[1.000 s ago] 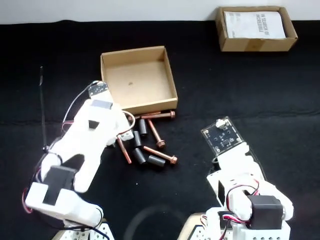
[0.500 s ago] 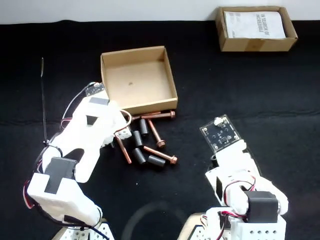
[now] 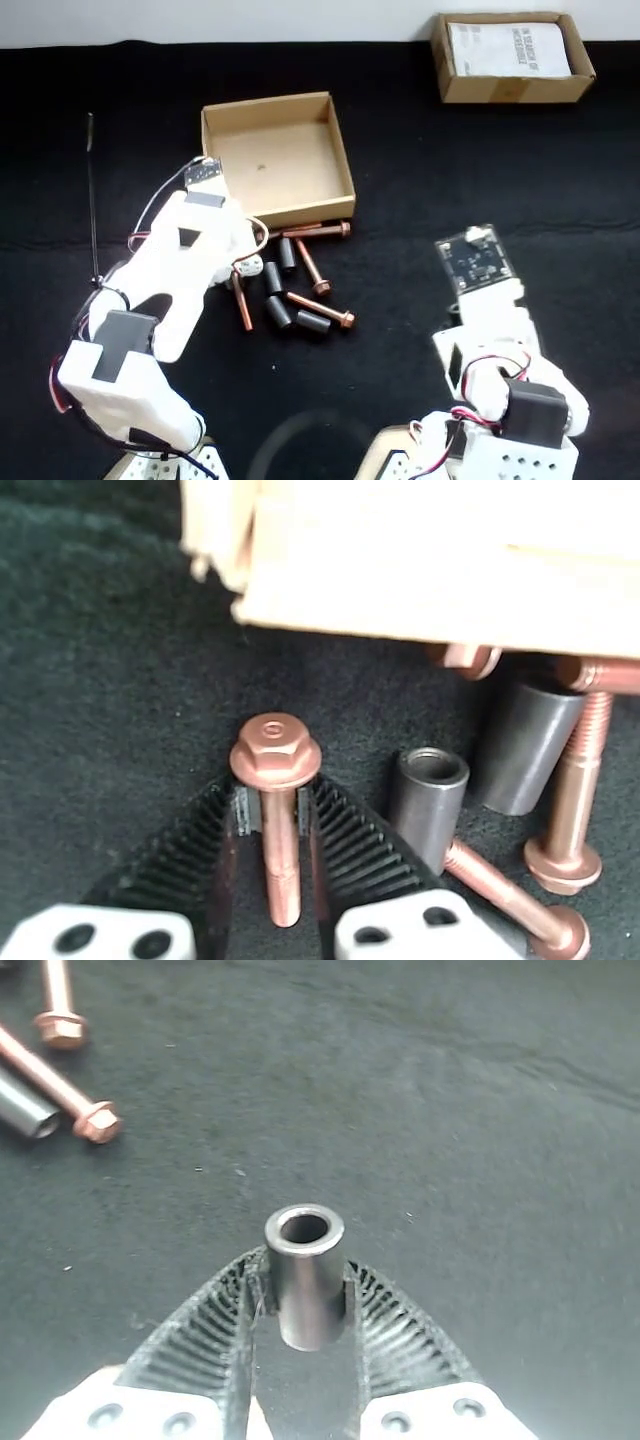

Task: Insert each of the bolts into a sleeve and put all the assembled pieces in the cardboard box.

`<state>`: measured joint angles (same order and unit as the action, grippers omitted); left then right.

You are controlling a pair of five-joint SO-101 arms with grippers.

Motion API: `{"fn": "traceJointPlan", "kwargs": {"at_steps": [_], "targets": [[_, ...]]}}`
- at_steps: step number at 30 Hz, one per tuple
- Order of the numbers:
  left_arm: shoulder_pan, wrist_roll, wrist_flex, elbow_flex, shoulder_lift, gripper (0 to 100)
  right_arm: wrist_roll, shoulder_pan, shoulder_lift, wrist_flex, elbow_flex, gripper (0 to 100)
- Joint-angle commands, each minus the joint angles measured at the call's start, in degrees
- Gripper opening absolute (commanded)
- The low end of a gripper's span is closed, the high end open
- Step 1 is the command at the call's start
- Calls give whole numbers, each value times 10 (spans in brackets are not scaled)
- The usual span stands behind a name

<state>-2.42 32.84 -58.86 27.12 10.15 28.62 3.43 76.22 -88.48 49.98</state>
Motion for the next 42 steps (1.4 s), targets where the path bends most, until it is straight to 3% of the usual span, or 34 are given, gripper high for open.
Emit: {"fn": "traceJointPlan", "kwargs": {"at_steps": [1, 6, 13, 18, 24, 26, 31, 36, 39, 42], "targets": [[7, -3, 1, -8, -10, 8, 5, 19, 5, 10, -7, 8], [-13, -15, -42, -30, -102, 8, 4, 7, 6, 46, -1, 8], [-93, -123, -123, -42, -356, 8, -7, 5, 6, 150, 0, 8], [-126, -129, -138, -7, -526, 8, -164, -12, 6, 198, -2, 8], [-124, -130, -135, 113, -687, 8, -395, -98, 6, 198, 2, 8], [-116, -132, -134, 167, -747, 8, -435, -124, 6, 200, 4, 8], [-70, -207, -59, 303, -939, 8, -440, -190, 6, 202, 12, 8], [-58, -198, -6, 420, -1104, 8, -440, -236, 6, 245, 79, 8], [-58, -194, -5, 449, -1144, 8, -430, -257, 6, 273, 106, 8], [-59, -194, 7, 460, -1135, 8, -374, -277, 6, 330, 147, 8]]}}
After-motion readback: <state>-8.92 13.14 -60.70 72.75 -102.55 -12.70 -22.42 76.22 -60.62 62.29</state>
